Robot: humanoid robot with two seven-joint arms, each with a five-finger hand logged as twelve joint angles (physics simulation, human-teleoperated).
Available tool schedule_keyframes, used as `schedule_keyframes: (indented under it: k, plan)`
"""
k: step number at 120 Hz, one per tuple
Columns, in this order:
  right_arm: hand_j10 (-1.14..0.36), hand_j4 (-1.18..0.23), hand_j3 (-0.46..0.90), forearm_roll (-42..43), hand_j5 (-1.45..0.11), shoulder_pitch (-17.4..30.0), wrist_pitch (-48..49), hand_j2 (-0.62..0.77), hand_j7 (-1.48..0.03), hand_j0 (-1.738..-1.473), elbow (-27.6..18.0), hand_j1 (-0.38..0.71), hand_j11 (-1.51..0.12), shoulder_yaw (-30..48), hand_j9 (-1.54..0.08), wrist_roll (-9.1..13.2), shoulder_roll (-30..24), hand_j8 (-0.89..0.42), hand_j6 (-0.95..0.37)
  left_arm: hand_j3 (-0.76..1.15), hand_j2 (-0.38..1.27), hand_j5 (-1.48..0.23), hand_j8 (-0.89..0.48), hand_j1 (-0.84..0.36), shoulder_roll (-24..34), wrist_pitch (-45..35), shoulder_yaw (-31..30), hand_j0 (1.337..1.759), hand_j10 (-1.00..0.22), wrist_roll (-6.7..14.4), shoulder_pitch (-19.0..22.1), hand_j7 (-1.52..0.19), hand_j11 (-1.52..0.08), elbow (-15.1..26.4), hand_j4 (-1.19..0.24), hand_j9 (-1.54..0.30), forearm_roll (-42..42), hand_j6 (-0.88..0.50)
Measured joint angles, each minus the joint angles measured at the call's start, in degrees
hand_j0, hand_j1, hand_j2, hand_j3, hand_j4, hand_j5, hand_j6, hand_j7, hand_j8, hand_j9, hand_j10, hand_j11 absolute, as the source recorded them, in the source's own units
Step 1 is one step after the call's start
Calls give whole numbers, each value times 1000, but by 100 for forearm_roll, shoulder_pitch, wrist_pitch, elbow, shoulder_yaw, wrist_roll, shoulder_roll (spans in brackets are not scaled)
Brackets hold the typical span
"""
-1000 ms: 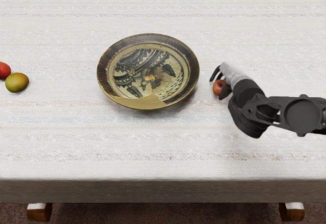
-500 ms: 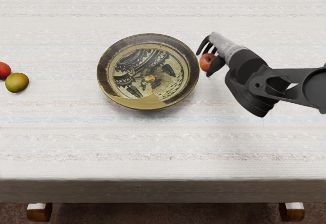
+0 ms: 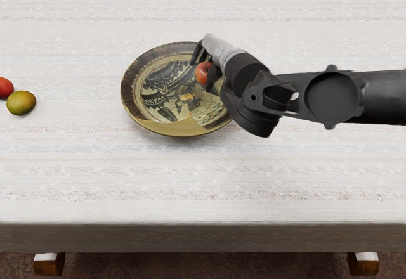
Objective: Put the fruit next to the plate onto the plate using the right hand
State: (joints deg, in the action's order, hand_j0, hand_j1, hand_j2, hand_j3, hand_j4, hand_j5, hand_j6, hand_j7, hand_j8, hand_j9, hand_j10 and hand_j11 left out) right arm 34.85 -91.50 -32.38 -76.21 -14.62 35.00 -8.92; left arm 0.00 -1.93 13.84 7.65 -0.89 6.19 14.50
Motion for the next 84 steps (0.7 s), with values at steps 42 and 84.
schedule_keyframes:
  k: [42, 84]
  plan:
    - [-621, -609, 0, 40, -880, 288, 748, 497, -834, -1658, 1961, 375, -857, 193, -855, -2, 855, -430, -482, 0, 0, 0, -1, 349, 0, 0, 2, 1658, 0, 0, 1, 0, 0, 0, 0, 0, 0, -1]
    - [-190, -187, 0, 83, -266, 591, 725, 135, -254, -1658, 2333, -131, -260, 204, -260, 0, 890, -133, -142, 0, 0, 0, -1, 349, 0, 0, 0, 1658, 0, 0, 1, 0, 0, -1, -1, 0, 0, -1]
